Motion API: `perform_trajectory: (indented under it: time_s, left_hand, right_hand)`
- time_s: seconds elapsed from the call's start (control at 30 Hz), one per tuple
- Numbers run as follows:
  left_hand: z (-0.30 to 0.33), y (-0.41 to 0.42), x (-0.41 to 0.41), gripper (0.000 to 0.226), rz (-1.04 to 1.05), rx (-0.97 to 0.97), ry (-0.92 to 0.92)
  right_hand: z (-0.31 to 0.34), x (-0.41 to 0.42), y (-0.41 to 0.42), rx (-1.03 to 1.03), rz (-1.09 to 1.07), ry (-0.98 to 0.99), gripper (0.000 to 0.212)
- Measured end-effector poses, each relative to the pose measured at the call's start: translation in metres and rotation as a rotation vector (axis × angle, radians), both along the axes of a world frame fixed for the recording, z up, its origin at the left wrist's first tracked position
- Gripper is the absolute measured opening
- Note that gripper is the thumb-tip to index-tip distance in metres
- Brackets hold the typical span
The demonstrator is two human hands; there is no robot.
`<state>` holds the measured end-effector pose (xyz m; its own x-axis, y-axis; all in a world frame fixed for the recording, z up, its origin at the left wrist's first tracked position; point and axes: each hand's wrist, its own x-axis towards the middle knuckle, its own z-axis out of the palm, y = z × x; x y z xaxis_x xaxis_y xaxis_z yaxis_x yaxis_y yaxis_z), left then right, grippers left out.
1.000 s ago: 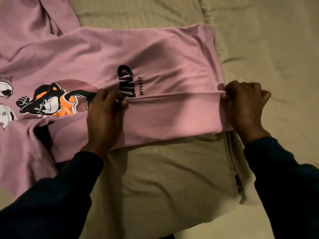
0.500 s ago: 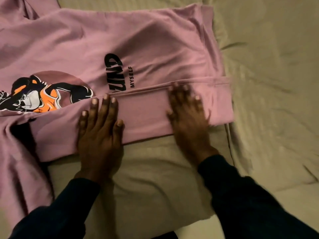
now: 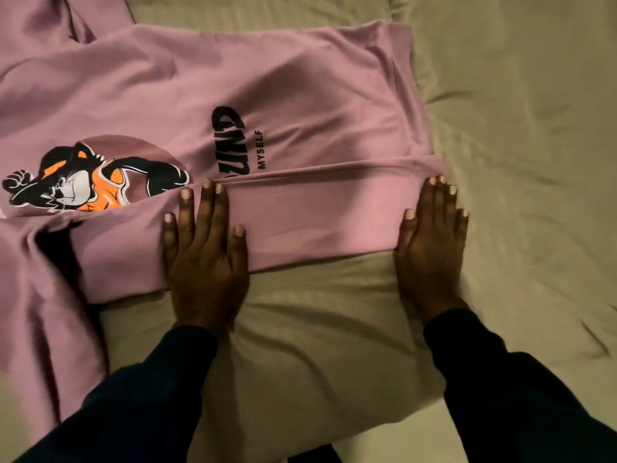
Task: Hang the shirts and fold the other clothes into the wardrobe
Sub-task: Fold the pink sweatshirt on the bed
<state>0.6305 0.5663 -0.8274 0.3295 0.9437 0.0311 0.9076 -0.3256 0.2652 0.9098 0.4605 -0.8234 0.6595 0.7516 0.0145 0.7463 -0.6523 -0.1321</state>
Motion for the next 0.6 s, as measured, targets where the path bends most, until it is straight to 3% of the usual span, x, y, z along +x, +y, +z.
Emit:
perform_trajectory:
  time_s: [0.1,0.2,0.27,0.4,0.5,0.6]
  left_hand:
    - [0.0,0.003,-0.004,0.059,-0.015,-0.026,0.0]
    - [0.007,0.007,-0.012,0.059,-0.075,-0.079,-0.011]
    - [0.01,0.008,-0.027,0.058,-0.18,-0.072,0.027]
    - [0.013,0.007,-0.092,0.055,-0.192,-0.009,0.065]
    - [0.009,0.012,-0.146,0.057,-0.138,-0.026,0.008]
    - [0.009,0.019,-0.182,0.056,-0.041,-0.084,-0.103]
  right_hand:
    - [0.018,-0.052,0.013,0.15,0.011,-0.046,0.055]
    - [0.035,-0.126,0.019,0.459,0.13,0.205,0.037]
    - [0.047,-0.177,0.023,0.513,0.172,0.416,0.029]
    - [0.042,-0.266,0.04,0.361,0.371,0.551,0.041]
    - [0.01,-0.267,0.055,0.122,0.583,0.332,0.054]
    - [0.002,-0.268,0.07,0.006,0.617,0.284,0.06]
